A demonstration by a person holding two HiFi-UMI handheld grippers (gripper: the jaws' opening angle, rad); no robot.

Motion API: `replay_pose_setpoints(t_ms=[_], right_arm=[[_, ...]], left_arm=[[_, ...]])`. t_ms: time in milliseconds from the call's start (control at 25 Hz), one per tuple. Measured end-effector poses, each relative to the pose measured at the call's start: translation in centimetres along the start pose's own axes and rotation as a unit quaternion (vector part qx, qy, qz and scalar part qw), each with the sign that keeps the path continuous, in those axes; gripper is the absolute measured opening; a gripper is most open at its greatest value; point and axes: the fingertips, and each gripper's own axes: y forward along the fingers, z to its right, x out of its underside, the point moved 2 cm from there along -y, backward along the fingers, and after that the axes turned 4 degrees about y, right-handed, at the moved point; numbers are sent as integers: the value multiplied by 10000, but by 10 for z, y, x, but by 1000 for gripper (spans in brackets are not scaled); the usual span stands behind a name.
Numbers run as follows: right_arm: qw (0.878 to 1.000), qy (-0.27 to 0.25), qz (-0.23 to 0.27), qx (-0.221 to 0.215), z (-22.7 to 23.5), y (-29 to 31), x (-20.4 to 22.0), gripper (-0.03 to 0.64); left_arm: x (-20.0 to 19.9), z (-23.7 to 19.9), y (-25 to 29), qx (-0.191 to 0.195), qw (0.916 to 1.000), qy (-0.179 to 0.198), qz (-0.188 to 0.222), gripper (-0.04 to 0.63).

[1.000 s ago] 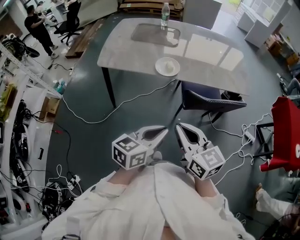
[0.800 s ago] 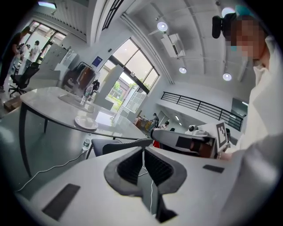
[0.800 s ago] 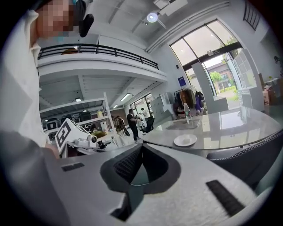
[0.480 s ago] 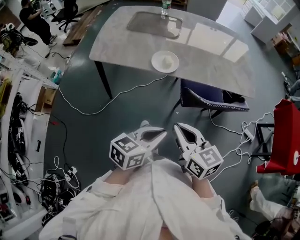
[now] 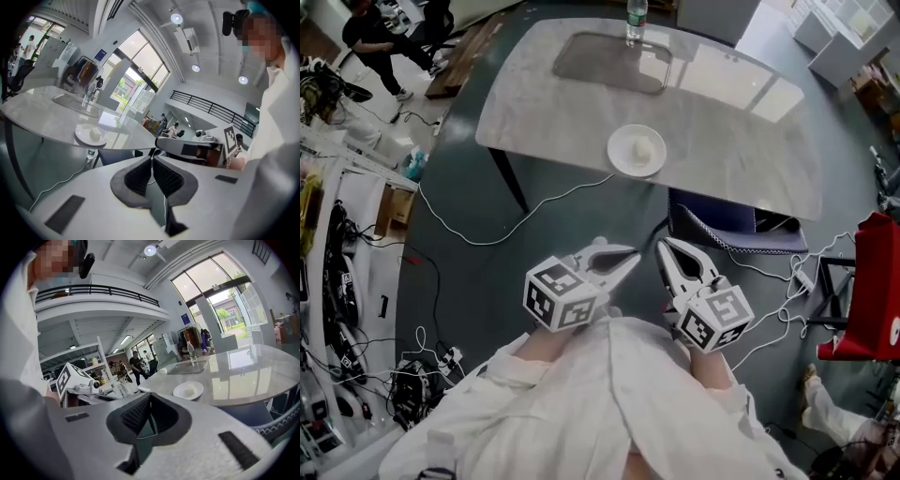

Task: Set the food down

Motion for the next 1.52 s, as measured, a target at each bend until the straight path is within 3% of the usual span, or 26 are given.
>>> replay_pose_setpoints(t_ms=[240, 720, 1080, 1520], right_arm=[[10000, 29, 51, 67, 20, 67, -40, 3], [9989, 165, 13, 437, 54, 152, -72, 3], [9965, 379, -139, 735, 72, 166, -66, 3], [9951, 419, -347, 821, 88, 171, -71, 3]], left_arm=[[-51, -65, 8, -25, 9999, 101, -70, 26], [-104, -154, 27, 340, 9989, 163, -267, 26], [-100, -173, 40, 615, 9965, 73, -566, 26], [-107, -184, 53, 547, 9965, -90, -622, 26]])
